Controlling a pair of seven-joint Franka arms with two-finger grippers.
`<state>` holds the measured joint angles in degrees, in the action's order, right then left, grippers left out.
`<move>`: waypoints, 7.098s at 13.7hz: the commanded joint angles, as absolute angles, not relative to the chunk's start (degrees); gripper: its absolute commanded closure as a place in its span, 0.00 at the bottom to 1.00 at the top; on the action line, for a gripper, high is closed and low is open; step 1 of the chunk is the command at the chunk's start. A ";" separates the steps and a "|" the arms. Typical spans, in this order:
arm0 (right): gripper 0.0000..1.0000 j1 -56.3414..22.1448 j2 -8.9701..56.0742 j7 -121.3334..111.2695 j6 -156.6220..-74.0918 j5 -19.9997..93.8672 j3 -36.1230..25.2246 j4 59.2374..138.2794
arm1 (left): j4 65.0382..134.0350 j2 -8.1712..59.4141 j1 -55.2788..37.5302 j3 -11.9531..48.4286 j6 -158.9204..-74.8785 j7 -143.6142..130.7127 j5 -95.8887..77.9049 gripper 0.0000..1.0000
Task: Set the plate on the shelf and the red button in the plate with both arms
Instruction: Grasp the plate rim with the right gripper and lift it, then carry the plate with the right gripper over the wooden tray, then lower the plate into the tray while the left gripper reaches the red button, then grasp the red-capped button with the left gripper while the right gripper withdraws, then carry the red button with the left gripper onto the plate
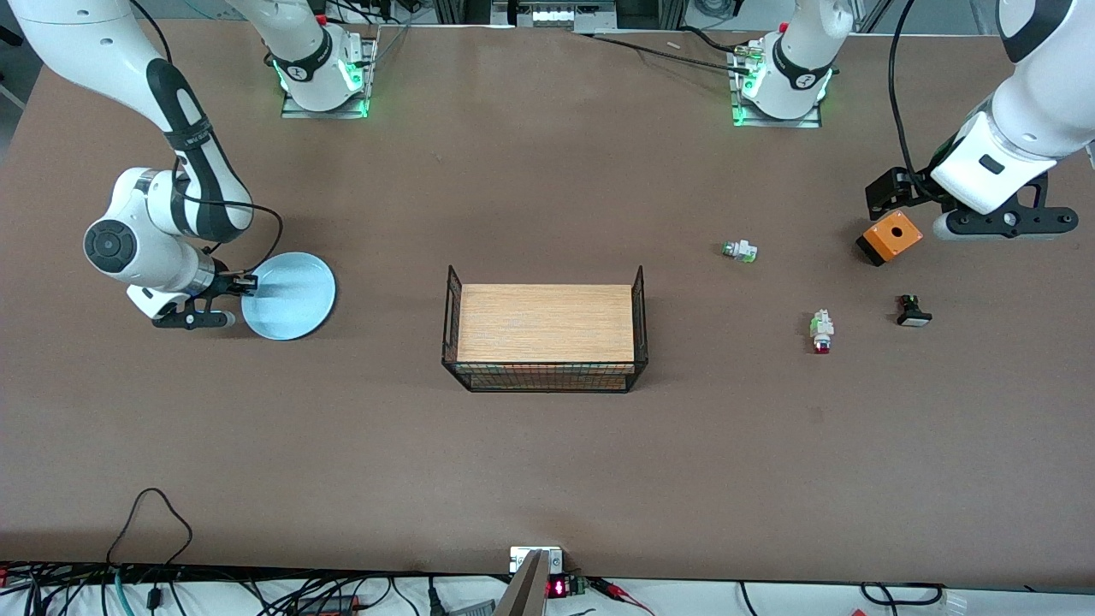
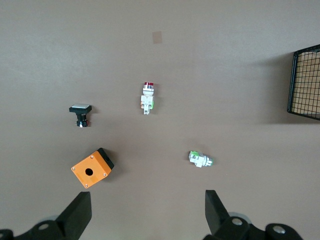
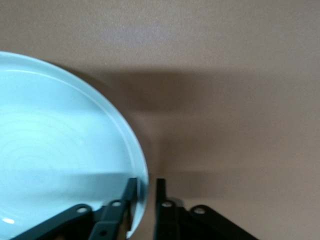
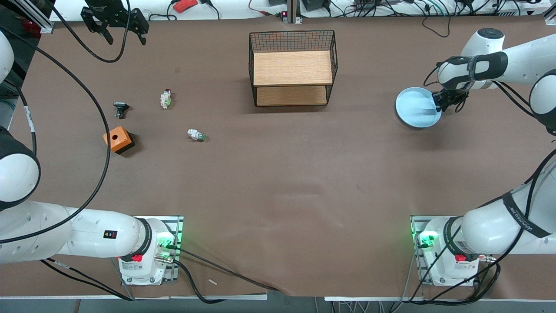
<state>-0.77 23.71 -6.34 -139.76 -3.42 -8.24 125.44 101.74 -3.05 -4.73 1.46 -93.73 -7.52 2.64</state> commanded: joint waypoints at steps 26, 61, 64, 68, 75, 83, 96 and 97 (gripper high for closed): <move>1.00 -20.10 14.06 54.63 -86.75 20.48 -4.31 82.98 | 100.37 -2.37 -4.83 1.32 -92.64 -6.24 3.43 0.00; 1.00 -37.44 26.54 75.85 -110.83 23.20 -4.83 85.43 | 101.42 3.14 -4.31 1.67 -89.39 -6.68 3.78 0.00; 1.00 -37.35 27.24 75.59 -113.28 22.32 -4.83 85.52 | 101.51 7.98 -3.34 1.58 -91.13 -6.24 4.30 0.00; 0.97 -37.35 28.12 73.40 -114.70 22.41 -4.92 86.13 | 105.36 13.00 -0.88 1.58 -102.88 -3.87 4.31 0.00; 0.00 -37.00 23.84 69.96 -112.77 18.11 -5.01 85.70 | 117.24 19.32 0.79 1.58 -129.26 -1.94 4.31 0.00; 0.00 -28.93 14.15 48.32 -104.09 9.43 -5.01 85.69 | 117.86 28.39 2.99 1.49 -139.66 5.45 4.39 0.46; 0.00 -2.90 11.95 -2.29 -92.21 -0.08 -5.10 85.26 | 88.28 21.80 -1.31 21.44 -92.75 -1.81 3.26 0.97; 0.00 -2.73 11.95 -1.94 -90.28 -0.09 -5.27 84.21 | 85.89 21.80 -2.54 22.14 -91.94 -3.76 0.55 0.97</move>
<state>-3.38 12.95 -1.26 -93.42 1.11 -6.10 84.96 92.25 20.01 -0.89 21.23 -95.71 -1.06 2.91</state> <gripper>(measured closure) 0.000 0.665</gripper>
